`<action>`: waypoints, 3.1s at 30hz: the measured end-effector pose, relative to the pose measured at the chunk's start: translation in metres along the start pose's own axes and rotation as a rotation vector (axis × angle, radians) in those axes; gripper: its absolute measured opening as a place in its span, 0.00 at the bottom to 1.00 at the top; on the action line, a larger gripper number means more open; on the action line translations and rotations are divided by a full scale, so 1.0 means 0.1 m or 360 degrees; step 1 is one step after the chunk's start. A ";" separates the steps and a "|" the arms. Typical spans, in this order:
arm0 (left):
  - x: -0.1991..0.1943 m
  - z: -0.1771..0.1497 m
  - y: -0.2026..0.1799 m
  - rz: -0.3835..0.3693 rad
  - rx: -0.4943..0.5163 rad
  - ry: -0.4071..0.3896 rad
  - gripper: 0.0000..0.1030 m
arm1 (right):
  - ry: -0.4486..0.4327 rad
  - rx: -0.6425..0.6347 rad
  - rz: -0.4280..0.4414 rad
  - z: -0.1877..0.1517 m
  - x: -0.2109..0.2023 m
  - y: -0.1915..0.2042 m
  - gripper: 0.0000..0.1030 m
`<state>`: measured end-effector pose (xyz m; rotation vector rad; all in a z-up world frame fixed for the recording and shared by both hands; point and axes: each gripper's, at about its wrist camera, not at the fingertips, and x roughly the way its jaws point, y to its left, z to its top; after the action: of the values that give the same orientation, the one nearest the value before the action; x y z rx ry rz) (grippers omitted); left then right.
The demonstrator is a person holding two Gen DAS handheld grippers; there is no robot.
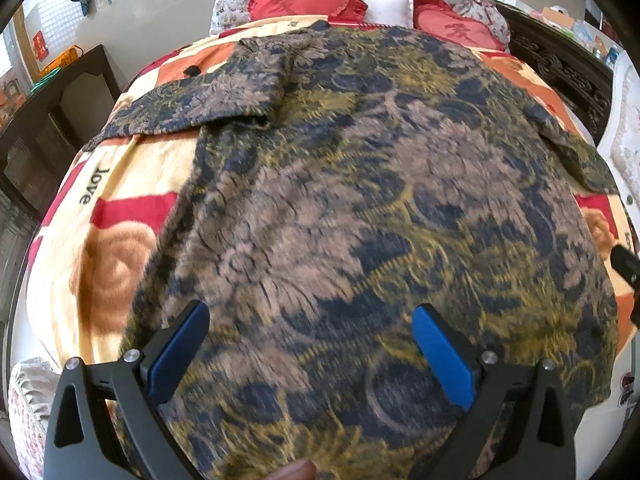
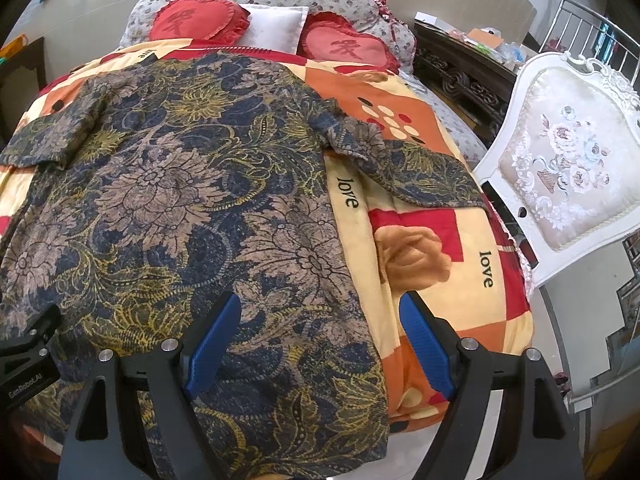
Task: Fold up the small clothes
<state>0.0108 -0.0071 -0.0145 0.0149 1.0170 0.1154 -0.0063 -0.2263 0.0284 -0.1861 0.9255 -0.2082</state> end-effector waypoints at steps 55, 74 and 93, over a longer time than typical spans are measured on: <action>0.75 1.01 0.76 -0.0205 -0.0329 -0.0105 1.00 | -0.0135 -0.0052 0.0515 0.82 1.28 0.97 0.96; 1.46 1.11 4.04 -0.0972 -0.1740 -0.0242 0.99 | -0.0146 -0.0053 0.0508 0.82 1.29 0.99 0.97; 1.56 1.45 4.10 -0.0600 -0.1434 -0.0127 0.05 | -0.0147 -0.0053 0.0508 0.82 1.29 1.00 0.98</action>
<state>0.1789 0.4224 -0.0435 -0.9794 0.8004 0.2170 0.1450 -0.1573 -0.0477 -0.0762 0.8546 0.1102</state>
